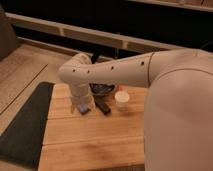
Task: Wipe the white sponge on the table
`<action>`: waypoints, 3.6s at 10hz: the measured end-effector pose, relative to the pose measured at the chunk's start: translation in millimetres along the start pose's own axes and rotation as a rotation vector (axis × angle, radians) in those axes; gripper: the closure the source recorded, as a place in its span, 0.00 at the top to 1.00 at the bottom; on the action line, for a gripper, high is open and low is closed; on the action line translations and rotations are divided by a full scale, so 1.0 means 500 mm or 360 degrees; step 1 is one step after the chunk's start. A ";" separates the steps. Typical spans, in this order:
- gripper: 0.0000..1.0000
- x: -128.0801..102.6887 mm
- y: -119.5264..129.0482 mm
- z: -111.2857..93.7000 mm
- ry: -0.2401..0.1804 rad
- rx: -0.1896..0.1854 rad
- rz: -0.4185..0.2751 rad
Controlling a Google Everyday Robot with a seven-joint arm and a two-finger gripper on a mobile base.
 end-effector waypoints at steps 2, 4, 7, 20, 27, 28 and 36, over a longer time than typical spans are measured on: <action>0.65 0.000 0.000 0.002 0.0003 0.0001 0.0000; 0.65 0.000 0.000 0.002 0.0003 0.0001 0.0000; 0.65 0.000 0.000 0.002 0.0001 0.0001 -0.0001; 0.65 -0.204 -0.026 -0.036 -0.0465 0.0124 -0.0430; 0.65 -0.273 -0.019 0.142 -0.0109 0.0029 -0.0519; 0.65 -0.283 0.007 0.160 -0.0076 -0.0025 -0.0558; 0.65 -0.290 0.047 0.210 -0.0010 -0.0011 -0.0699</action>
